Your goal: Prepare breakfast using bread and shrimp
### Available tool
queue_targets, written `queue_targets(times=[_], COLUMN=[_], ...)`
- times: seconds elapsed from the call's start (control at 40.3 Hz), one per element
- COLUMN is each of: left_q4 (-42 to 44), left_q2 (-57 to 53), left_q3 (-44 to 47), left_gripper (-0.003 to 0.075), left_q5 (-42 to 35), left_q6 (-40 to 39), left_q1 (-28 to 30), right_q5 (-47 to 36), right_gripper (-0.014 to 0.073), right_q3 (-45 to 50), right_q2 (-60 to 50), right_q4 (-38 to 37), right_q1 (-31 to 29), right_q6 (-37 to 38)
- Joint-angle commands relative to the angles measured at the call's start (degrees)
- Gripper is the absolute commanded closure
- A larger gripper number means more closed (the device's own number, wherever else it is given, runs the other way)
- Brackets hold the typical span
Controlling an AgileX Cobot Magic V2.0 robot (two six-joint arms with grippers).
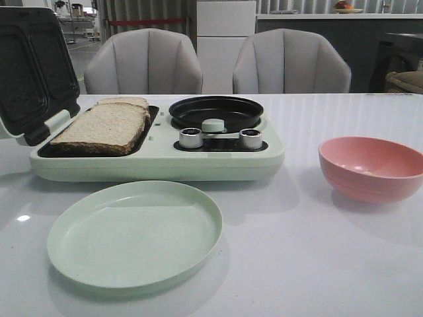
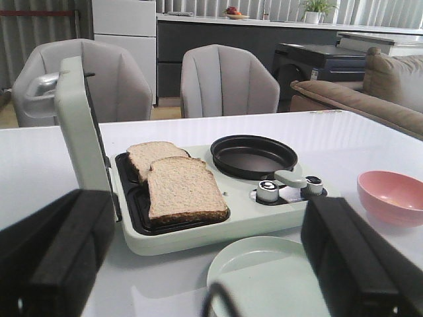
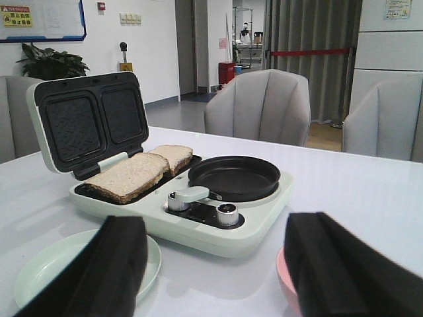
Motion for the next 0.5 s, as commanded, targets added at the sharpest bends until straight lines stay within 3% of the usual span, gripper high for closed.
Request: queue_targets(times=[0.0,0.198,0.471], left_q4=[-1.2,1.6,2.8], left_q2=[1.6,15.2,41.9], left_q3=[-4.3,-12.1,-27.3], left_gripper=[0.0093,0.0093,0.0093], left_q5=[-5.3,-4.5,-8.3], left_q6=[-0.5,-10.0,-15.3], left_q1=[-0.4,-0.4,-0.2], right_q5=[-5.6,-5.6,-5.6], right_gripper=[0.0042,0.0042,0.0042], right_q3=[-1.6,-1.6,-1.6], right_q2=[-1.0,-1.0,-1.0], right_q4=[-0.5,-0.5,-0.5], right_q1=[-0.1,-0.1,-0.1], right_q6=[-0.2,-0.2,-0.2])
